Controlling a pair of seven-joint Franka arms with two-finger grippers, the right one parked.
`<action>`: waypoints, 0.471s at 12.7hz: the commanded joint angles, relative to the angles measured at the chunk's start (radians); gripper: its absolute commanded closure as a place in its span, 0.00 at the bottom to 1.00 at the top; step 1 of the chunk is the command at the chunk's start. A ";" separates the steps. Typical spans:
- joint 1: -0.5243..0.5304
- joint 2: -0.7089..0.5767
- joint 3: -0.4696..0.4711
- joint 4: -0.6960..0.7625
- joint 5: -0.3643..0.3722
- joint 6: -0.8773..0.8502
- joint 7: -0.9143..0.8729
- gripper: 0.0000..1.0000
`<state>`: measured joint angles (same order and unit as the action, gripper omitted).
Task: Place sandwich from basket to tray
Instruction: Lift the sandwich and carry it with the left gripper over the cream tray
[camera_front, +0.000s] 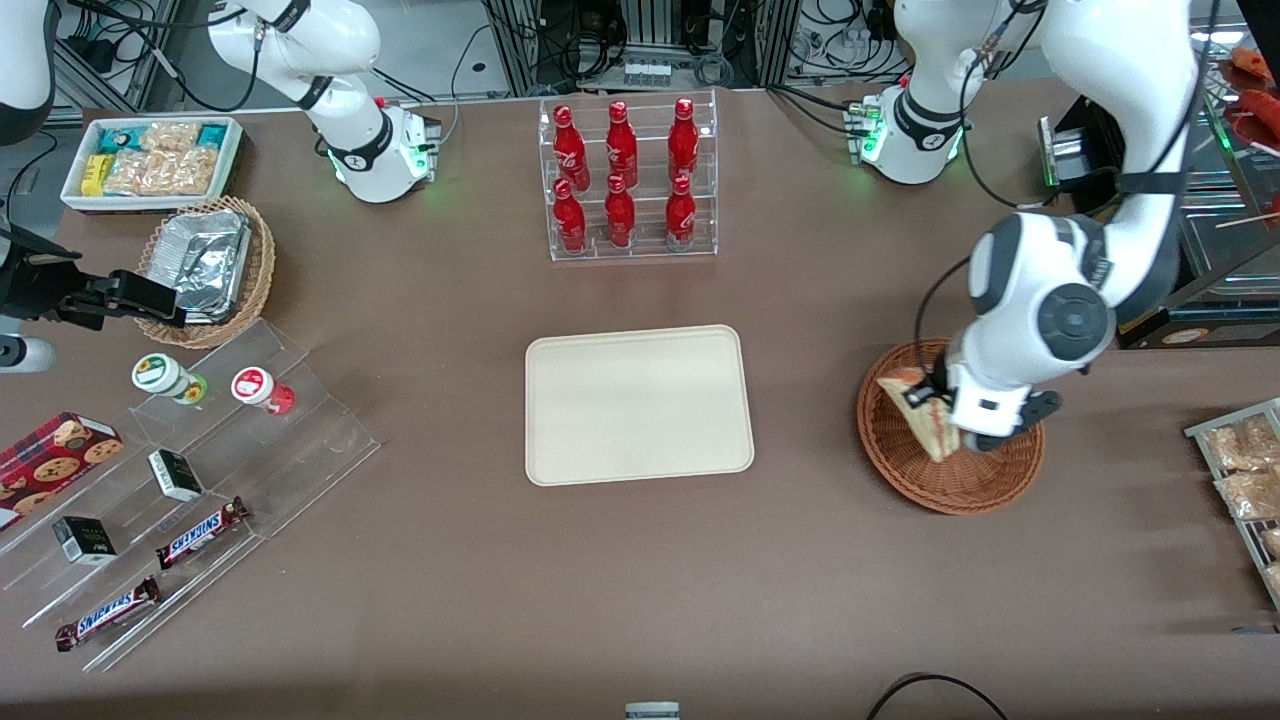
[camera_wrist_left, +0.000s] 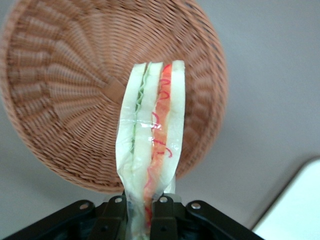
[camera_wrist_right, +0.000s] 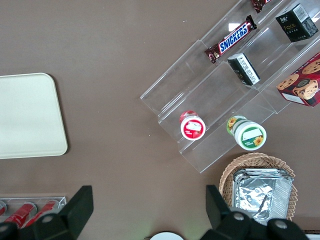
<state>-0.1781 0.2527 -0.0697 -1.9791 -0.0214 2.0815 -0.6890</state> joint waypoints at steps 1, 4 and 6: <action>-0.108 0.011 0.008 0.028 0.006 -0.020 0.031 1.00; -0.233 0.062 0.008 0.075 0.008 -0.017 0.028 1.00; -0.311 0.115 0.010 0.146 0.009 -0.040 0.025 1.00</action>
<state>-0.4257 0.3032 -0.0758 -1.9265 -0.0212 2.0810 -0.6743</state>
